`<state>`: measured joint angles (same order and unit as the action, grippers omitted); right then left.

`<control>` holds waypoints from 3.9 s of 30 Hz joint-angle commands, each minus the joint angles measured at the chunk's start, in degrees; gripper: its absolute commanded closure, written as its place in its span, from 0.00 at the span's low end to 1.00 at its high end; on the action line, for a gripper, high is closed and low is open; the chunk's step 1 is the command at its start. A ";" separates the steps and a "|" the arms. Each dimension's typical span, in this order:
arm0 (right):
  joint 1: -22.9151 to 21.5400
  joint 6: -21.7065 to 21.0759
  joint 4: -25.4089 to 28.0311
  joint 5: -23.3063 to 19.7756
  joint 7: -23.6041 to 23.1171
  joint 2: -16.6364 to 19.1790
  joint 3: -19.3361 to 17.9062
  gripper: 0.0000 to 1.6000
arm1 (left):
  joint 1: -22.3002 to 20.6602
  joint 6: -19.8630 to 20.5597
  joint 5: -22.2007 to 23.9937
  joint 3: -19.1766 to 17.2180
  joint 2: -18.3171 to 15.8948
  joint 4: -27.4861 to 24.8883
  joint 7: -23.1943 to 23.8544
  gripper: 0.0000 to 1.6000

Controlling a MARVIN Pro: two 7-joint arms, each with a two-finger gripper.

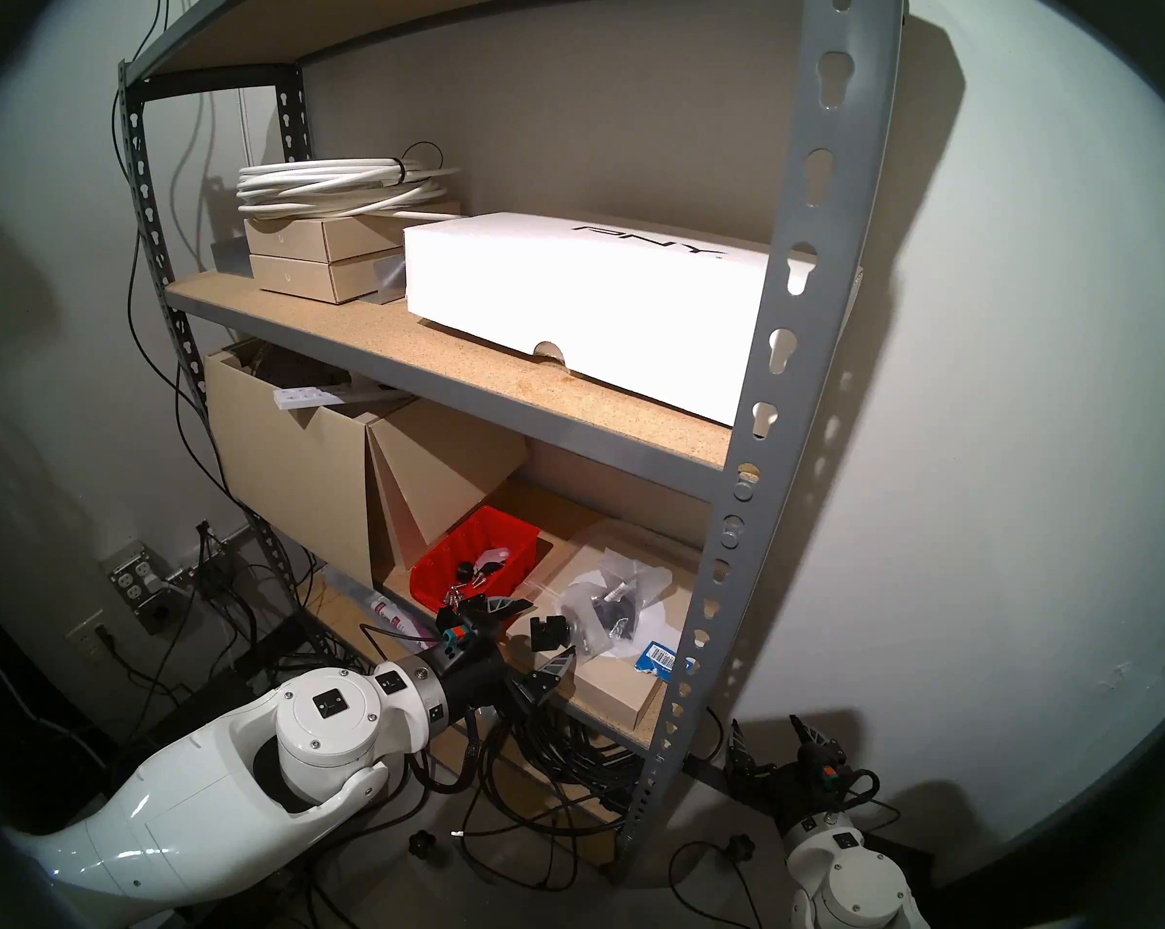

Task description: Organize the rack shelf by putting things into a case

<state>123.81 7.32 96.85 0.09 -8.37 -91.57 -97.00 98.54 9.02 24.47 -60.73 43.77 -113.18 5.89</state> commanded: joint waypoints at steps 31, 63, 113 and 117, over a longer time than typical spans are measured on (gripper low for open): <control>-0.01 0.04 0.95 -0.01 0.00 -0.01 0.00 0.00 | -0.34 -4.90 -1.36 0.10 1.88 1.81 0.28 0.69; -0.05 0.11 0.87 -0.01 0.00 0.00 0.00 0.00 | 7.54 -2.70 11.52 -13.30 -7.91 -11.03 -1.83 1.00; -0.04 0.09 0.89 -0.01 0.00 0.00 0.01 0.00 | -2.53 -0.25 20.02 -15.10 -7.90 4.12 9.50 1.00; -0.04 0.08 0.90 -0.01 0.00 0.00 0.01 0.00 | -3.77 0.18 18.21 -13.55 -7.21 4.96 9.35 1.00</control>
<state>123.81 7.32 96.80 0.09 -8.37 -91.56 -97.00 98.64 9.44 44.45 -75.10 35.23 -108.36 15.35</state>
